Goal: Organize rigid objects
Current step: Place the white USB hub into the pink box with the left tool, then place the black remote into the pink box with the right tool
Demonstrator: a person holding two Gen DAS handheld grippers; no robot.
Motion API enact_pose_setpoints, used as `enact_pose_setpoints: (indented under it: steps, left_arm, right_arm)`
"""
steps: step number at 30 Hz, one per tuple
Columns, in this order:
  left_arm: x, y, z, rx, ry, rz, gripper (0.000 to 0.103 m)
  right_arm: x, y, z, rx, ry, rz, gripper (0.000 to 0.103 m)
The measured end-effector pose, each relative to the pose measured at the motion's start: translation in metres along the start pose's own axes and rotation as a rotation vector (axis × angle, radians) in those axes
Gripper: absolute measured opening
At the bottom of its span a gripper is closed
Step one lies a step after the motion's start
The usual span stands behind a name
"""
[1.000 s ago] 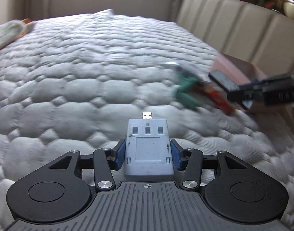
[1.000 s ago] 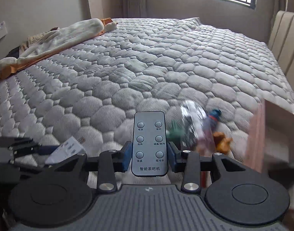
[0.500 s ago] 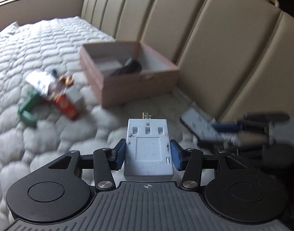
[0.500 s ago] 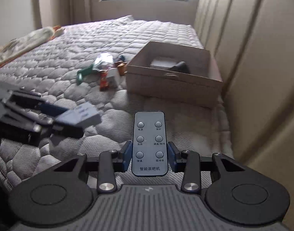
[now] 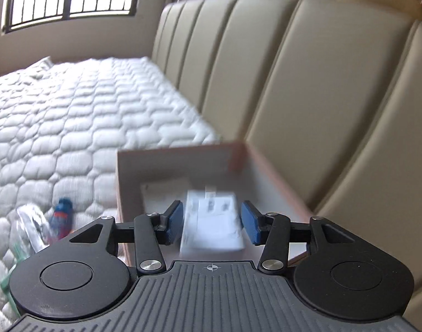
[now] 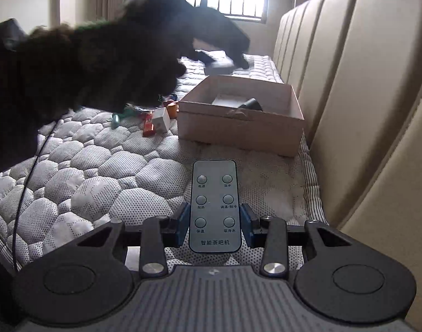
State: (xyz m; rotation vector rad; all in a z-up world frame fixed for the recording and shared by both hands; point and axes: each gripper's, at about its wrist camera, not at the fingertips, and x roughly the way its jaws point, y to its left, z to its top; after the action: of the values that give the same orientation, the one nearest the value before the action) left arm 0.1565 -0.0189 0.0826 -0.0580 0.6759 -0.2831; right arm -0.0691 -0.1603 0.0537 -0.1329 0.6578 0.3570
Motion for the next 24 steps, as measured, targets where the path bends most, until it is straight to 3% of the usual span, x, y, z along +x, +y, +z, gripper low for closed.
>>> enact_pose_setpoints:
  steps: [2, 5, 11, 16, 20, 24]
  left_arm:
    - [0.002, 0.000, -0.008, 0.011, 0.002, 0.030, 0.050]
    - [-0.007, 0.010, -0.018, -0.017, 0.005, 0.014, 0.050]
    - [-0.060, 0.029, -0.049, -0.003, -0.032, -0.028, 0.050]
    - [-0.105, 0.057, -0.079, -0.055, -0.053, -0.031, 0.050]
    - [-0.133, 0.085, -0.102, -0.089, -0.046, -0.013, 0.050]
    - [-0.144, 0.111, -0.117, -0.122, -0.021, 0.009, 0.050]
  right_arm:
    - [0.002, -0.002, -0.002, 0.007, 0.007, -0.011, 0.038]
    - [0.006, -0.006, -0.004, 0.020, 0.019, -0.015, 0.038]
    - [0.023, -0.007, -0.002, 0.031, 0.062, -0.013, 0.038]
    - [0.033, -0.007, 0.006, 0.016, 0.089, -0.017, 0.038]
    - [0.035, -0.013, 0.031, 0.022, 0.063, -0.035, 0.038]
    - [0.043, -0.023, 0.086, 0.047, -0.038, -0.121, 0.038]
